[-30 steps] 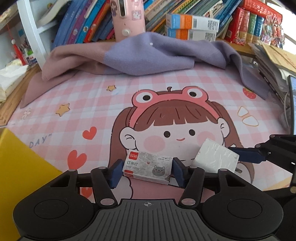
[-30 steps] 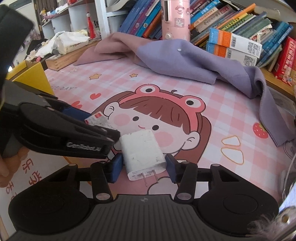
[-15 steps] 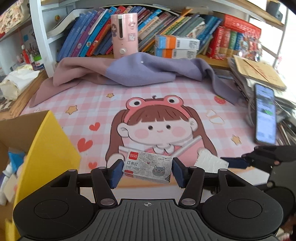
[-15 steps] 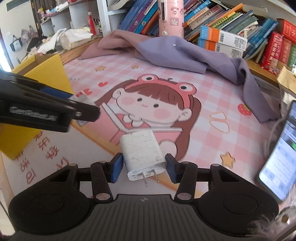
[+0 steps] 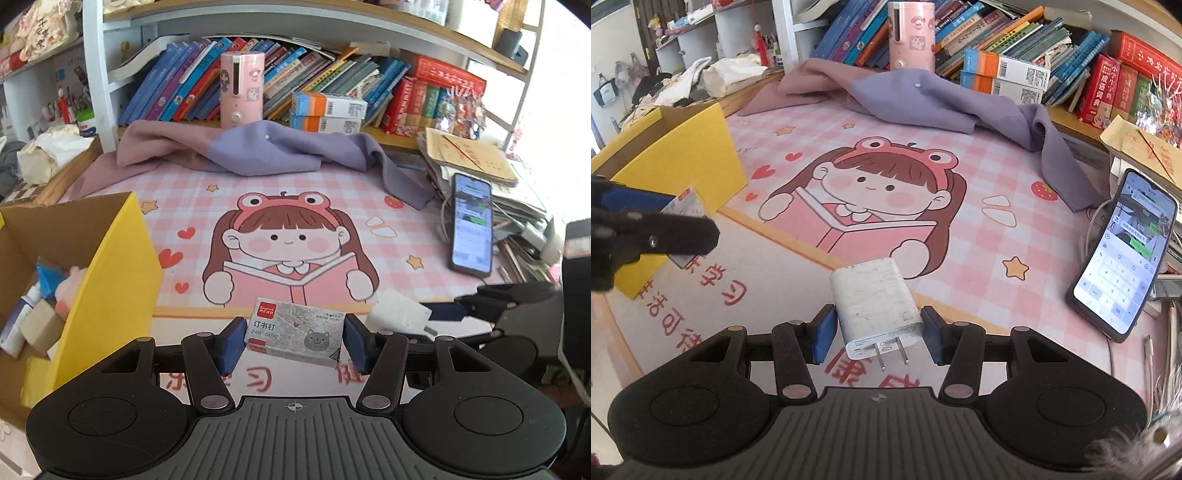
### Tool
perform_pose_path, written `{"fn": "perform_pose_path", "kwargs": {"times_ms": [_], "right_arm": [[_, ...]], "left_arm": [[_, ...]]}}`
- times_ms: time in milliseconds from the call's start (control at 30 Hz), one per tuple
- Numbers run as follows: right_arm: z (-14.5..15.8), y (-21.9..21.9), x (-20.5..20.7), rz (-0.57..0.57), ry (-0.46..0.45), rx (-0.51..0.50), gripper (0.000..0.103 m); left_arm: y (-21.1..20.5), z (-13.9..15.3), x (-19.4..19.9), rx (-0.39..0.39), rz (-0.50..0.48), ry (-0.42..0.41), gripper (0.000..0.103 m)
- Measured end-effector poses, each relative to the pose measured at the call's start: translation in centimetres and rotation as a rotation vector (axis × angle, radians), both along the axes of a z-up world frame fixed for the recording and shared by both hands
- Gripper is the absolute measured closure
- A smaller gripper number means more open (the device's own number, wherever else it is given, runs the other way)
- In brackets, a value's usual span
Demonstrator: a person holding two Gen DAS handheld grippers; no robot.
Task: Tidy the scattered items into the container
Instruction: 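Lift and carry the card pack and charger toward the yellow box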
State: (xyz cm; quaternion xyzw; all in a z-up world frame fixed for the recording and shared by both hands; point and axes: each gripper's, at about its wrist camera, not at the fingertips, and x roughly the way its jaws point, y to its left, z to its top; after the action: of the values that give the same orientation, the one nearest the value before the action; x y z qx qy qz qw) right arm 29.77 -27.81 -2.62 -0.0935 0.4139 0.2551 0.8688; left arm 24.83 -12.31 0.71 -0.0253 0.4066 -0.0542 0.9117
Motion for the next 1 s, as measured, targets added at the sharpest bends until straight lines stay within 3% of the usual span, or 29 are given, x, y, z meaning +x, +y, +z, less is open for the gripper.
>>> {"fn": "perform_pose_path", "kwargs": {"times_ms": [233,400,700,1000], "right_arm": [[1.7,0.8,-2.9,0.002,-0.045,-0.025,0.056],[2.8,1.4,-5.5,-0.02,-0.092,-0.045,0.056],[4.4,2.5,-10.4,-0.145,-0.155,-0.038,0.056],[4.0,5.2,-16.0,-0.205,-0.109,-0.044,0.056]], "left_arm": [[0.9,0.2,-2.3,-0.071,-0.017,-0.045,0.047],[1.6,0.3,-4.4,-0.08,-0.051,-0.089,0.047],[4.4,0.6,-8.3,-0.109,-0.103,-0.118,0.047],[8.2,0.0,-13.4,-0.16,-0.096,-0.087,0.047]]}}
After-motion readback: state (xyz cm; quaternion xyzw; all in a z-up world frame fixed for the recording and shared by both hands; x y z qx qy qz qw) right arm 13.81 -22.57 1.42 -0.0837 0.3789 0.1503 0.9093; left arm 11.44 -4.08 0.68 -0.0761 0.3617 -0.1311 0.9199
